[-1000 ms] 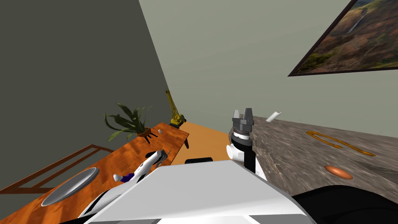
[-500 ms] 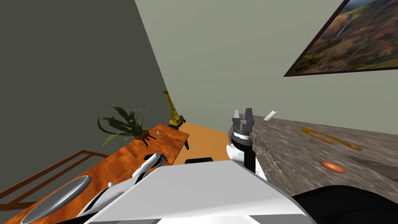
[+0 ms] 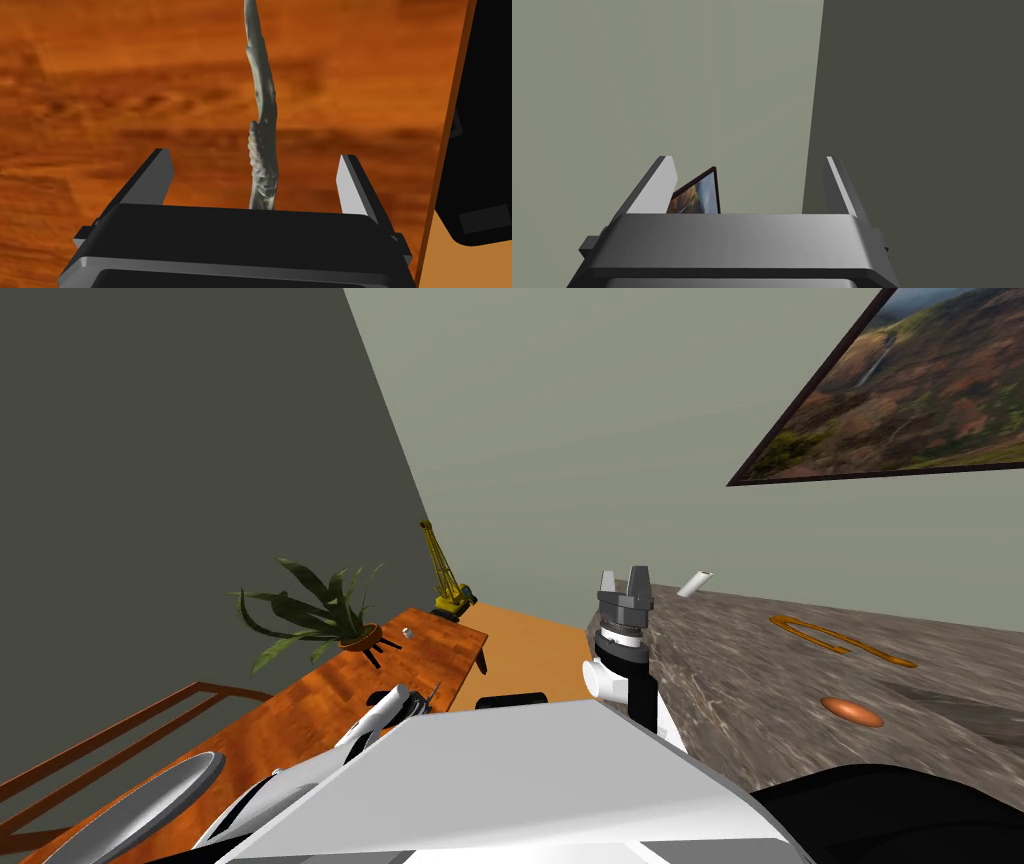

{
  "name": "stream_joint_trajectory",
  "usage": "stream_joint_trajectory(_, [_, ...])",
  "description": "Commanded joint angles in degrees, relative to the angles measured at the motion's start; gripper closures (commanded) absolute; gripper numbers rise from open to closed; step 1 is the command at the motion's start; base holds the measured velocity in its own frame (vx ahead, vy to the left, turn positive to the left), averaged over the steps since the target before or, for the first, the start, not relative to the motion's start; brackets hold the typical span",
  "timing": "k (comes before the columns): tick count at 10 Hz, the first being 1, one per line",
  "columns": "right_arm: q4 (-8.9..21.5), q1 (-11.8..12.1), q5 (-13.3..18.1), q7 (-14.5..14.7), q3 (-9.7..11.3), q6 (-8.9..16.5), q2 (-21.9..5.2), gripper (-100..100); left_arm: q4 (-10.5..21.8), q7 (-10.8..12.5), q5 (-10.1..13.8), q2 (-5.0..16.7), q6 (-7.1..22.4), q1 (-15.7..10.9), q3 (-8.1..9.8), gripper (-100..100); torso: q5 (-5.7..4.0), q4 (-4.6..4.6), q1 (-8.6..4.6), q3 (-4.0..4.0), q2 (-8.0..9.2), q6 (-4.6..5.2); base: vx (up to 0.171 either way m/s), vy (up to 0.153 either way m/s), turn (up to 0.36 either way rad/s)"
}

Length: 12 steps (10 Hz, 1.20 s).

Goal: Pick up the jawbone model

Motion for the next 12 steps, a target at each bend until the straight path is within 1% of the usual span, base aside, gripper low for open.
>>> stream_joint_trajectory(1, [0.0,0.0,0.0,0.0,0.0,0.0,0.0,0,2.86,-1.5,0.9,0.27,-1.1,-1.38,0.29,-100,0.0,0.0,0.0,0.0,0.0,0.0,0.0,0.013,-0.003])
stream_joint_trajectory(2, [0.0,0.0,0.0,0.0,0.0,0.0,0.0,0,3.47,-1.5,0.9,0.27,-1.1,-1.38,0.29,-100,-0.01,0.0,-0.06,0.01,0.02,0.0,0.0,0.0,0.0])
stream_joint_trajectory(3, [0.0,0.0,0.0,0.0,0.0,0.0,0.0,0,4.45,-1.12,1.13,0.28,-0.5,-1.45,0.46,-100,-0.02,0.0,-0.11,0.02,0.04,-0.01,0.004,0.016,-0.017])
stream_joint_trajectory(4, [0.0,0.0,0.0,0.0,0.0,0.0,0.0,0,3.93,-1.39,1.13,0.32,-0.77,-1.39,0.43,-100,-0.02,0.0,-0.07,0.01,0.02,0.0,0.003,0.012,-0.007])
stream_joint_trajectory(5, [0.0,0.0,0.0,0.0,0.0,0.0,0.0,0,4.18,-1.5,1.2,0.33,-0.79,-1.45,0.46,0,-0.02,0.0,-0.08,0.01,0.03,-0.01,0.0,0.0,0.0])
stream_joint_trajectory(6, [0.0,0.0,0.0,0.0,0.0,0.0,0.0,0,3.06,0.16,-0.18,-0.78,-0.98,-1.22,-1.15,-100,-0.02,0.01,-0.11,0.02,0.03,-0.01,0.02,0.035,0.151])
stream_joint_trajectory(7, [0.0,0.01,0.0,0.0,0.0,0.0,0.0,0,3.06,0.16,-0.18,-0.78,-0.98,-1.22,-1.15,-100,-0.01,-0.01,-0.01,-0.01,-0.03,-0.03,0.028,0.037,0.095])
stream_joint_trajectory(8, [0.0,0.0,0.0,0.0,0.0,0.0,0.0,0,1.96,1.81,-1.55,-1.9,-1.17,-1.0,-2.75,-100,0.0,-0.01,0.0,-0.03,-0.05,-0.02,0.035,0.046,0.153])
stream_joint_trajectory(9, [0.0,0.01,0.0,0.0,0.0,0.0,0.0,0,1.16,1.81,-1.55,-1.9,-1.17,-1.0,-2.75,-100,0.01,-0.02,0.04,-0.04,-0.07,-0.03,0.028,0.035,0.066])
stream_joint_trajectory(10, [0.0,0.0,0.0,0.0,0.0,0.0,0.0,0,1.79,1.81,-1.55,-1.9,-1.17,-1.0,-2.75,-100,0.0,-0.01,0.01,-0.04,-0.08,0.01,0.012,0.015,-0.022])
stream_joint_trajectory(12, [0.0,0.01,0.0,0.0,0.0,0.0,0.0,0,-0.22,4.86,-4.28,-4.13,-1.55,-0.55,-5.96,-100,0.0,-0.02,-0.01,-0.03,-0.05,-0.04,0.033,0.05,0.218])
